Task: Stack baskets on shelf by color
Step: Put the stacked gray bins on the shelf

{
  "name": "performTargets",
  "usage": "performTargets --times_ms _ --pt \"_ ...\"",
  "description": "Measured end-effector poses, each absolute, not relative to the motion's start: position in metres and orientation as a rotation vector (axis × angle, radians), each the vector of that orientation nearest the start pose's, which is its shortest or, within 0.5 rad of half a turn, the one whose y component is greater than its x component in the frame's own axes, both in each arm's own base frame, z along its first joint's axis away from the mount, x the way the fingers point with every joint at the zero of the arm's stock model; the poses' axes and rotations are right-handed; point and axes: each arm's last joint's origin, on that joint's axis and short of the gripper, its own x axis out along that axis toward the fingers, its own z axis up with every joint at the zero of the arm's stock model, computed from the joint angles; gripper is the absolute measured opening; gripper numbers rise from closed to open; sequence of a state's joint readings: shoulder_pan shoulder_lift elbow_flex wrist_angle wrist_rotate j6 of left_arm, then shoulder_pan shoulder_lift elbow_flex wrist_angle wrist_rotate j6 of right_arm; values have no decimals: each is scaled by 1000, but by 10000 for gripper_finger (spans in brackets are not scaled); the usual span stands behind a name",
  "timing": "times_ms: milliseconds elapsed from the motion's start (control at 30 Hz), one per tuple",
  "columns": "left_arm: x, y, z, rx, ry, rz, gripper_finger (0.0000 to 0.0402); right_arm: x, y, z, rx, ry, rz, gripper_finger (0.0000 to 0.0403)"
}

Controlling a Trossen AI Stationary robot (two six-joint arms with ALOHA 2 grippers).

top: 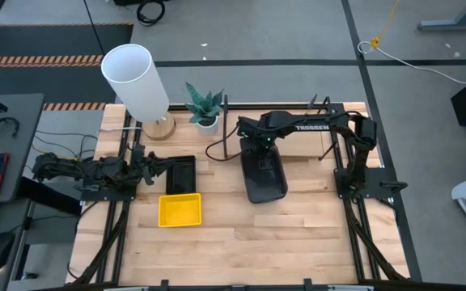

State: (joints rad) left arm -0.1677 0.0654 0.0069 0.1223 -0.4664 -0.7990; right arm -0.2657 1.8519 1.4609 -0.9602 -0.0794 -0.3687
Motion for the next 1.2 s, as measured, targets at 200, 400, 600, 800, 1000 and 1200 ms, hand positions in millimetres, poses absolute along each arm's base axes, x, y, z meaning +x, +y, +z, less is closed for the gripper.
performTargets --times_ms 200,400,600,800,1000,1200 --pt "99 -4 172 -813 -177 259 36 352 -93 230 -72 1329 98 18" --pt "99 -4 172 -813 -177 258 39 352 -93 232 -65 1331 103 20" --pt "99 -4 172 -813 -178 258 32 352 -93 232 -64 1333 104 21" --pt "99 -4 172 -813 -177 258 31 352 -93 231 -57 1335 100 21" --pt "99 -4 172 -813 -178 258 38 352 -93 231 -55 1334 105 22" --pt "99 -4 172 -813 -177 258 39 350 -92 231 -47 1353 120 22"
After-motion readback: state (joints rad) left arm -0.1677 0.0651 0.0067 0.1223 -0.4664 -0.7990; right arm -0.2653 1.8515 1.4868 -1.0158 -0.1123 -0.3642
